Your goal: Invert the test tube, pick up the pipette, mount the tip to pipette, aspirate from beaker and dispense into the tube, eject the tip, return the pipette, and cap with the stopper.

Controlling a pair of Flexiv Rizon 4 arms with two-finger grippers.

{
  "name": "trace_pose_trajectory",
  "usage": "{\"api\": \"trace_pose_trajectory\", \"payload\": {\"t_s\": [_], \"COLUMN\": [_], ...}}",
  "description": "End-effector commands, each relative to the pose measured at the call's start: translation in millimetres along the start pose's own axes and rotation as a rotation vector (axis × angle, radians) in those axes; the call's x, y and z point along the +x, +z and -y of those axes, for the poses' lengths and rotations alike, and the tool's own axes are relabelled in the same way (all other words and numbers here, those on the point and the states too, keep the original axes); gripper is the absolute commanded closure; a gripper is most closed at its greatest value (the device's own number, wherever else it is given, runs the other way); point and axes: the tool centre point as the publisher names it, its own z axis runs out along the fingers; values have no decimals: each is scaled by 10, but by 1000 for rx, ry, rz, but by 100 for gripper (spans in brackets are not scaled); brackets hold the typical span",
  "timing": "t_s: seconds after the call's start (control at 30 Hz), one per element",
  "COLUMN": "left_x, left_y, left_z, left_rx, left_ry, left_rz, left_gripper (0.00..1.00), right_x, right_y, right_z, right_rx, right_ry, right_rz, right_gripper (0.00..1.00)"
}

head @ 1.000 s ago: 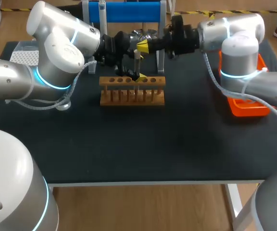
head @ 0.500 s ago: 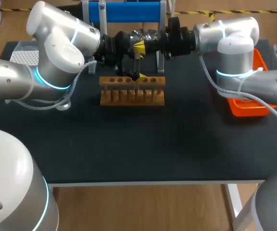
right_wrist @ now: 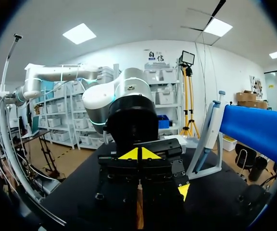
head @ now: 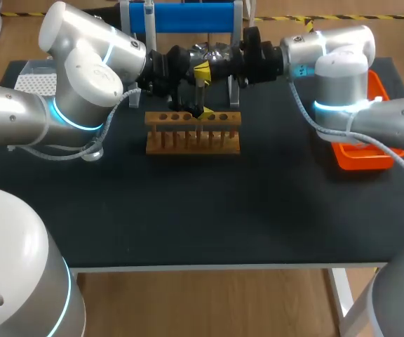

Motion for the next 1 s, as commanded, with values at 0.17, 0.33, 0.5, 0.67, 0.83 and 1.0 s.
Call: {"api": "trace_pose_trajectory", "payload": {"t_s": [0.17,0.33,0.5,0.67,0.83,1.0], "left_x": [-13,-13,-13,-13,-13,-13], "left_y": [-1,-1,-1,-1,-1,-1], "left_z": [6,6,6,6,6,6], "left_rx": [-4,-4,-4,-4,-4,-4], "left_ry": [-1,-1,-1,-1,-1,-1], "left_rz": [-5,-5,-5,-5,-5,-5], "left_gripper": [0,0,0,0,0,0], "right_x": [0,26,82,135,184,257], "right_y": [-20,-82,-256,-484,-801,-1077], "right_z": [-42,-236,-344,-346,-307,-159], "right_rx": [-45,-75,-49,0,52,110], "right_ry": [-17,-47,-90,-119,-144,-155], "right_rz": [0,7,28,49,93,132], "right_gripper": [100,100,99,0,0,0]}}
